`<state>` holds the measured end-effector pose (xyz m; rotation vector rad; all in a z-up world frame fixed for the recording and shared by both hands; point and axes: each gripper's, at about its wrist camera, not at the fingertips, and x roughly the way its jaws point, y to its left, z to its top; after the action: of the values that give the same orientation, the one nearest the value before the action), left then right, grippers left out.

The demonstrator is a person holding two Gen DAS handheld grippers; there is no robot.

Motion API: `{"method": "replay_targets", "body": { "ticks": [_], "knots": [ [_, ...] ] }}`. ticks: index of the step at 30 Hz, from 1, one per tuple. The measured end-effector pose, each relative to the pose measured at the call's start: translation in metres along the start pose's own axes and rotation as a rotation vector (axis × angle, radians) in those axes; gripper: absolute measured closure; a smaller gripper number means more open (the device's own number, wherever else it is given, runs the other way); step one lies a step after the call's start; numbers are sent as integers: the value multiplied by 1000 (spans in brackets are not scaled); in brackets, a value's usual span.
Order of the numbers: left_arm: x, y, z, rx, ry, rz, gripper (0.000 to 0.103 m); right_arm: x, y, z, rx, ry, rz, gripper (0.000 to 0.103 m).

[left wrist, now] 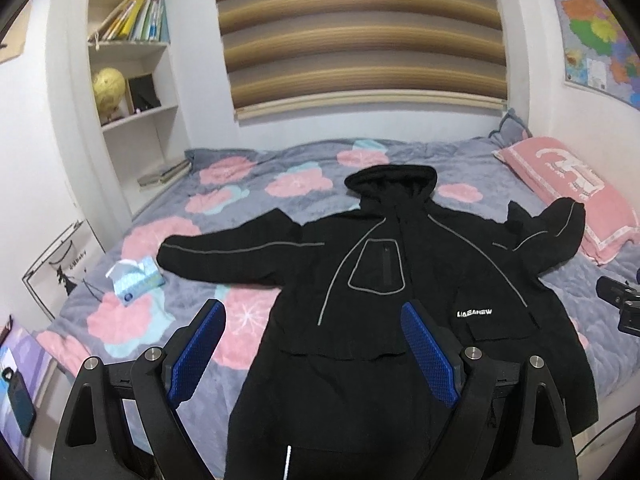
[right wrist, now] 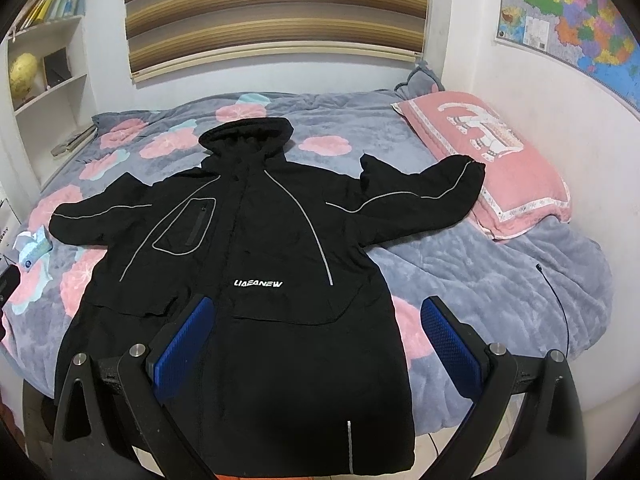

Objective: Fold large clothes

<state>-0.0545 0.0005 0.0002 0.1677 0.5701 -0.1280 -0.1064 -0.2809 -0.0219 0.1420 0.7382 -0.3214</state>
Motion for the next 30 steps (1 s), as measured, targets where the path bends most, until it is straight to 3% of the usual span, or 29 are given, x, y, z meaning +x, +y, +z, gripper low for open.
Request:
{"method": "replay_targets", "body": {
  "ticks": [16, 23, 30],
  "knots": [
    [-56, 18, -10, -94, -148, -68, 13, -55, -1, -20, -11, -66, -10, 0],
    [-71, 20, -15, -103, -144, -83, 13, -75, -11, -28, 14, -87, -16, 0],
    [-55, 20, -15, -132, -54, -105, 13, -73, -13, -30, 10, -84, -28, 0]
  ]
}}
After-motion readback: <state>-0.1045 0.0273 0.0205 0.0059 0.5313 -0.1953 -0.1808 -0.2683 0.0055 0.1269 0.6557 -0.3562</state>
